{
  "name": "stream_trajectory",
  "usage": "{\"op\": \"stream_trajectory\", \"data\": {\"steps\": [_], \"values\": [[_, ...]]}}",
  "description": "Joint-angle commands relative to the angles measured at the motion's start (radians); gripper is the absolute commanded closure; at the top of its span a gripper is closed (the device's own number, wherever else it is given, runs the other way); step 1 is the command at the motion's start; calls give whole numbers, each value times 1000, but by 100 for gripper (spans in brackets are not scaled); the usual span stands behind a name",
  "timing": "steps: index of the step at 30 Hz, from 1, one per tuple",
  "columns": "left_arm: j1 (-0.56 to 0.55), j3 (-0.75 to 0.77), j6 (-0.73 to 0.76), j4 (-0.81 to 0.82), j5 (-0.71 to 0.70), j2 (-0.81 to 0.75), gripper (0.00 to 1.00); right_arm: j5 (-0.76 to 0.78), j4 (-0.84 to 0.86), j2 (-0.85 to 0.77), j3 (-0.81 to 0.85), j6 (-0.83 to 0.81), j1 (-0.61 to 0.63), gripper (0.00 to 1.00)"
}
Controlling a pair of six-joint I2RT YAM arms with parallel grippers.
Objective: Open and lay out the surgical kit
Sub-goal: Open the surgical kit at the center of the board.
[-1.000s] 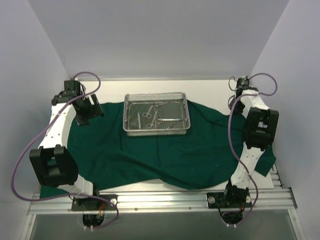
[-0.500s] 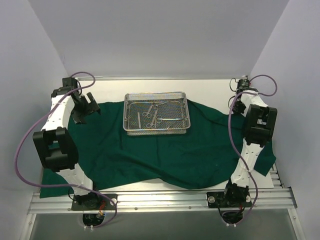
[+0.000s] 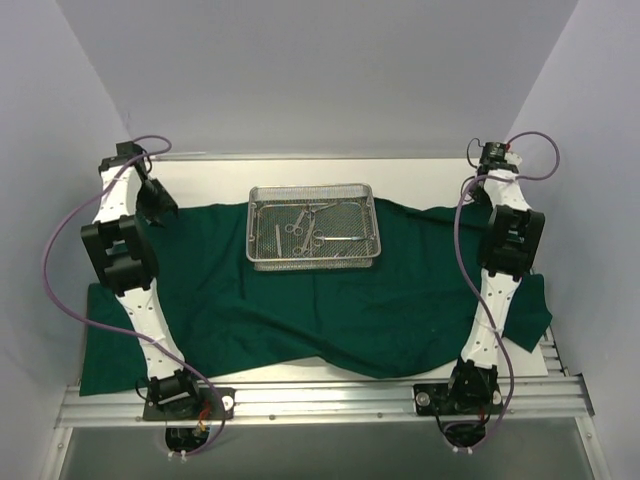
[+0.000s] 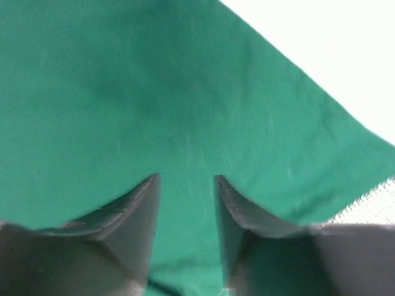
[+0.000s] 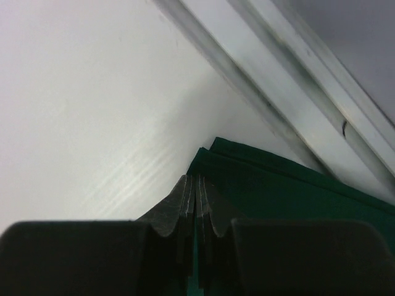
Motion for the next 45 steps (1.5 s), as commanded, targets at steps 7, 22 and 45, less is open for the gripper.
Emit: {"op": "stream_trajectory", "data": {"steps": [7,22,45], "values": [[3,271,-38,-93,4,255,68,-124,-153,306,408,-18,-31,100],[0,430,-17,-137,91,422,68,-224,-110,-180,33,58,-11,81],[-25,545,-184,39,303,542,72,-310,25,-65,-284,192,-19,100]]}}
